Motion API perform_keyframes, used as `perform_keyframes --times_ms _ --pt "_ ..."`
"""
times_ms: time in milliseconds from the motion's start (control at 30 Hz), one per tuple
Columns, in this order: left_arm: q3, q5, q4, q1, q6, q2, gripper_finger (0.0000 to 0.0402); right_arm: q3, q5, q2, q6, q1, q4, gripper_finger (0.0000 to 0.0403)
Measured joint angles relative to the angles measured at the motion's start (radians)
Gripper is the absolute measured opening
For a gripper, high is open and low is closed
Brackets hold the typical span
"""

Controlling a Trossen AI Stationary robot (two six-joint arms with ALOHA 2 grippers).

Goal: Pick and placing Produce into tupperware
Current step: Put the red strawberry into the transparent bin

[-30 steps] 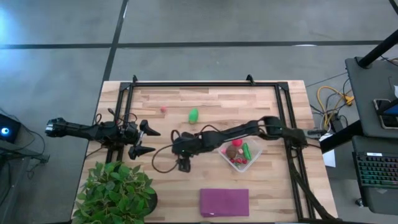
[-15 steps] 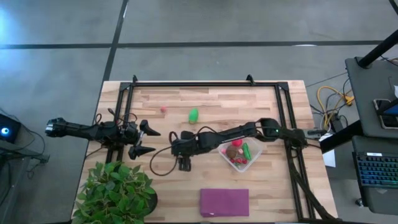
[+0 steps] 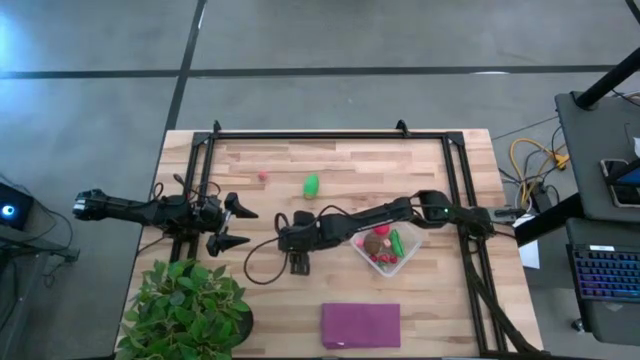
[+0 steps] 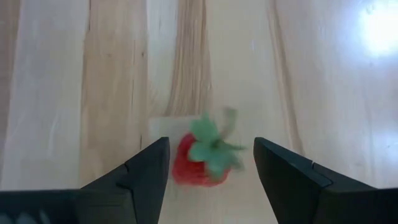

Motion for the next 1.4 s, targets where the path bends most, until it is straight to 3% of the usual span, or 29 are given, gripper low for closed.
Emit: perform_keyframes --times_ms 667,1400 --pt "0.000 0.000 0.000 0.000 0.000 0.000 0.0367 -0.053 0.019 0.008 0.001 0.001 0.021 0.0223" --pt "0.000 0.000 0.000 0.000 0.000 0.000 0.0367 -0.071 0.047 -0.009 0.053 -0.001 0.056 0.0156"
